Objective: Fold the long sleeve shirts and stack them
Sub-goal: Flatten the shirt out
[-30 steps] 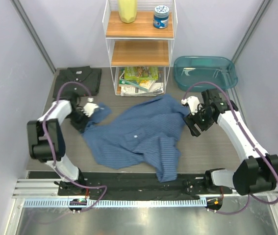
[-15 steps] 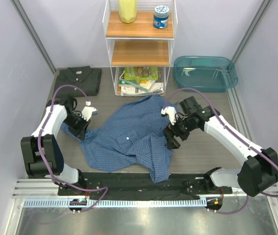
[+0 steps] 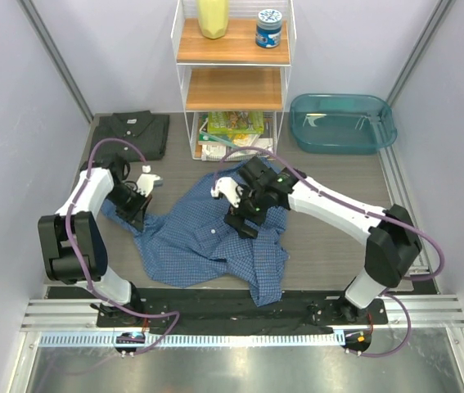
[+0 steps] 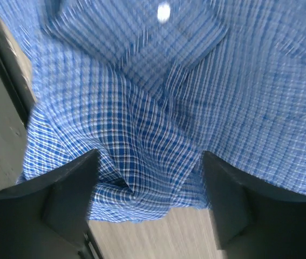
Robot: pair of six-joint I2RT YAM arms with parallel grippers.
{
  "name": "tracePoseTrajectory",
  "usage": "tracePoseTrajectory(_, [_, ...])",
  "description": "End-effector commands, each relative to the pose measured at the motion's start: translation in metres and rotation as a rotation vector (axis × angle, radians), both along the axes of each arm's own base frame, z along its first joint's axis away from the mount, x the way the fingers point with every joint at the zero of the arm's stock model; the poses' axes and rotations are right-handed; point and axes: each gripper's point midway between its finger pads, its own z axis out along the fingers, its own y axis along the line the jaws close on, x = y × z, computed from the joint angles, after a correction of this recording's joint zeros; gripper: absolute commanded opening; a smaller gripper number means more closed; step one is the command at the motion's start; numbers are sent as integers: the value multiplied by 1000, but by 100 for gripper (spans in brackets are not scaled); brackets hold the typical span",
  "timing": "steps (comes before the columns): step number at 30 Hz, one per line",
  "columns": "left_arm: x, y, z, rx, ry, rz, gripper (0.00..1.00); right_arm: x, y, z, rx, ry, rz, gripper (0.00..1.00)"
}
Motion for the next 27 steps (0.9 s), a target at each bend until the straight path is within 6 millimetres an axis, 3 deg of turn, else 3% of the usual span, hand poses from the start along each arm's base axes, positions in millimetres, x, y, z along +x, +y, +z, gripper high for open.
tracePoseTrajectory(1, [15,3,21,13,-82,-9,0,-5,-33,-10,-135,-13,-1,68])
tracePoseTrajectory(2, [16,5,23,20,-94,-21,0,0,-43,-7,-138,-19,-17,57])
tracePoseTrajectory(3, [17,6,24,27,-99,-28,0,2,-51,-3,-132,-21,-29,31])
tracePoseTrajectory(4, [17,6,26,27,-104,-33,0,2,-62,6,-138,-30,-46,12])
tracePoseTrajectory(5, [18,7,29,30,-117,-49,0,15,-81,13,-144,-43,-108,1])
tracePoseTrajectory(8, [19,3,41,10,-163,-87,0,35,-120,54,-101,-120,-214,1])
tracePoseTrajectory(9, [20,-3,50,-24,-190,-112,0,50,-146,65,-99,-153,-304,1])
tracePoseTrajectory(10, [21,-7,57,-41,-211,-125,0,59,-164,89,-77,-227,-367,1])
tracePoseTrajectory(11, [19,-18,68,-65,-247,-164,0,68,-178,100,-66,-262,-421,1])
tracePoseTrajectory(12, [5,-29,80,-101,-238,-254,0,80,-209,113,-59,-303,-523,1])
tracePoseTrajectory(13, [-10,-64,93,-172,-260,-395,0,86,-226,130,-43,-361,-589,1])
tracePoseTrajectory(14, [-27,-82,99,-191,-259,-486,0,90,-240,140,-25,-395,-649,1])
tracePoseTrajectory(15, [-47,-100,99,-206,-232,-552,0,103,-273,154,-11,-465,-761,1])
tracePoseTrajectory(16, [-81,-141,101,-234,-215,-744,0,106,-288,158,-8,-501,-813,1])
tracePoseTrajectory(18, [-123,-175,107,-261,-232,-905,0,117,-318,181,10,-620,-917,1])
tracePoseTrajectory(19, [-163,-204,109,-313,-202,-1023,0,118,-342,186,0,-650,-993,1])
tracePoseTrajectory(21, [-199,-223,113,-386,-103,-1100,1,124,-364,201,18,-722,-1068,1])
tracePoseTrajectory(22, [-208,-230,122,-424,-67,-1102,8,122,-382,205,22,-735,-1126,1])
tracePoseTrajectory(23, [-207,-232,125,-427,-58,-1098,33,122,-386,206,25,-739,-1132,1])
tracePoseTrajectory(25, [-181,-233,121,-350,-103,-1054,51,120,-390,203,17,-732,-1128,1])
tracePoseTrajectory(26, [-158,-240,125,-371,-166,-998,71,119,-391,201,15,-728,-1126,1])
tracePoseTrajectory(27, [-137,-243,124,-391,-186,-930,75,119,-388,197,19,-715,-1110,1])
